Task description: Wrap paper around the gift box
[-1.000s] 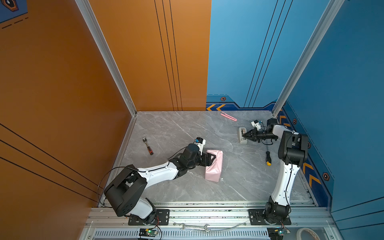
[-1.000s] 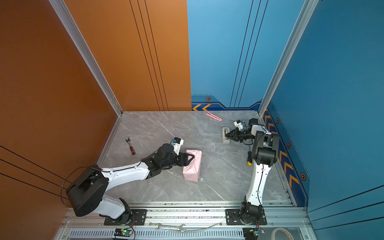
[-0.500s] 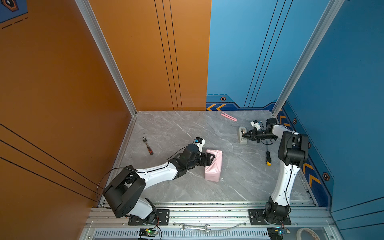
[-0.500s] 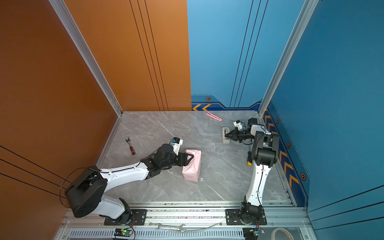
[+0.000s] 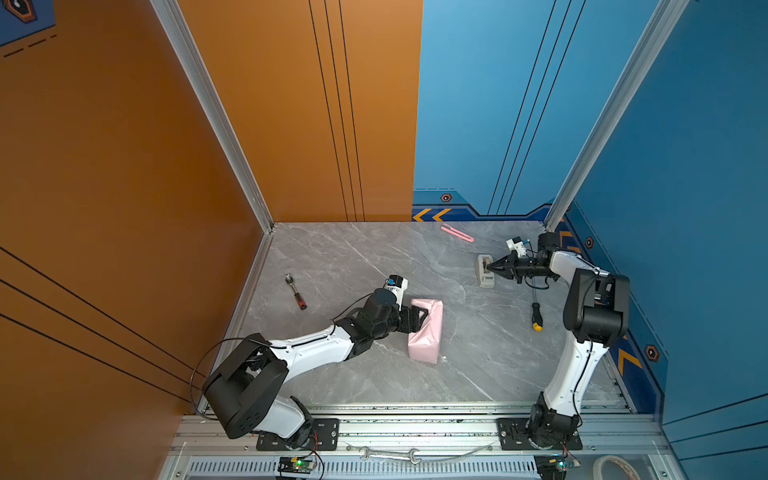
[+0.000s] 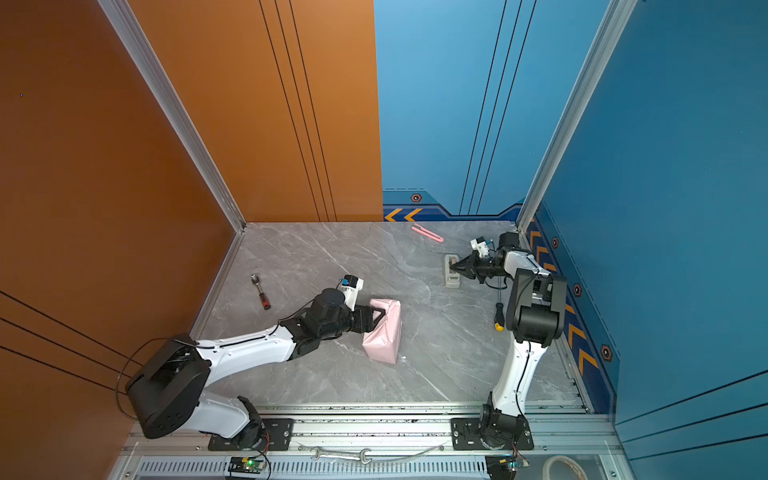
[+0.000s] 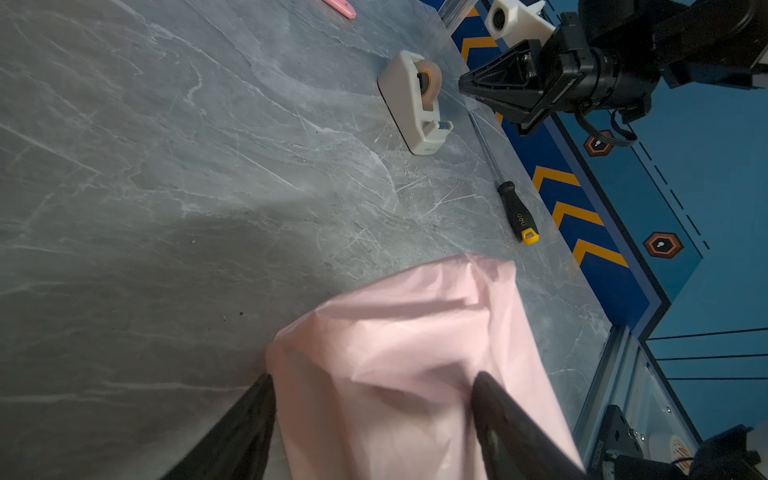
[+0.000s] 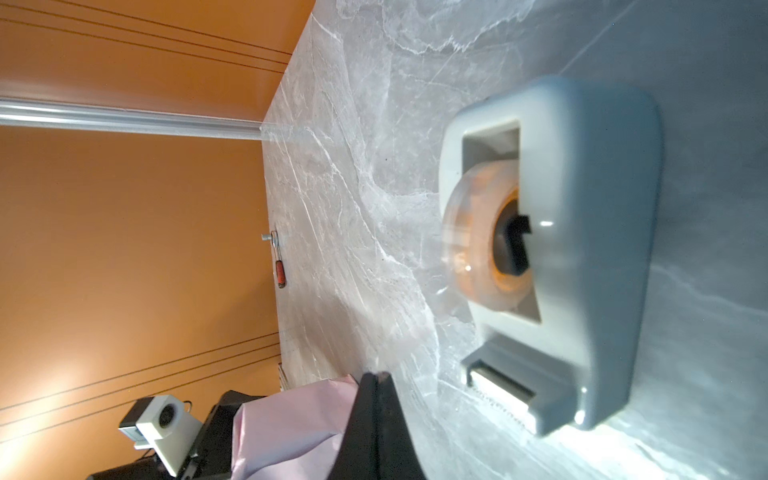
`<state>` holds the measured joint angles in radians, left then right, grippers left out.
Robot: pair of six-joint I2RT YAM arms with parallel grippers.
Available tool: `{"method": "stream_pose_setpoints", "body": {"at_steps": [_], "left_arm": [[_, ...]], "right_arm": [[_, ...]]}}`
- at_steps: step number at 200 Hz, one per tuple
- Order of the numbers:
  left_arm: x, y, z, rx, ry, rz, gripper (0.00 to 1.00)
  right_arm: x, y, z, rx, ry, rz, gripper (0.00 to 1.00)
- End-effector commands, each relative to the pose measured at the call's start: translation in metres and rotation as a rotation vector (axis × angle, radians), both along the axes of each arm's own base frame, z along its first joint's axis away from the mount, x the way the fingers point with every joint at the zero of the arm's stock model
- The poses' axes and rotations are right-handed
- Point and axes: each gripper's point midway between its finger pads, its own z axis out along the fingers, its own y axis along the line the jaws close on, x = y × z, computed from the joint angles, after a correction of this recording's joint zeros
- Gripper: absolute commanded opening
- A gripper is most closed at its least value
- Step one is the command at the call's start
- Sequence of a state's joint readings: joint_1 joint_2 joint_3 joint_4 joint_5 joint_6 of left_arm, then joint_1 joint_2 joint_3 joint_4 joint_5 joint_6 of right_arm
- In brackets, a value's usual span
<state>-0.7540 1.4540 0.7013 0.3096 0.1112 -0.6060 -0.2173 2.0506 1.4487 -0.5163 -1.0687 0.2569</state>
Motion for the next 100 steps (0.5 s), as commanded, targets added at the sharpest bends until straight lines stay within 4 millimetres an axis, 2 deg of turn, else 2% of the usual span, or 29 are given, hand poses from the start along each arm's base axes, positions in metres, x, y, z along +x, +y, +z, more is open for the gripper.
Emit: {"method": "stream_pose_setpoints", "body": {"at_steps": [1, 55, 100], "left_arm": [[-0.02, 0.045, -0.071, 0.26, 0.14, 0.061, 0.75], [-0.021, 0.044, -0.071, 0.263, 0.136, 0.055, 0.75], [-0.022, 0.043, -0.07, 0.264, 0.131, 0.052, 0.75]], "right_arm": [[-0.012, -0.002, 0.01, 0.012, 0.025, -0.046, 0.0], [-0.05, -0.008, -0.012, -0.017, 0.088, -0.113, 0.0], [-0.068, -0.008, -0.031, -0.017, 0.115, -0.16, 0.0]]}}
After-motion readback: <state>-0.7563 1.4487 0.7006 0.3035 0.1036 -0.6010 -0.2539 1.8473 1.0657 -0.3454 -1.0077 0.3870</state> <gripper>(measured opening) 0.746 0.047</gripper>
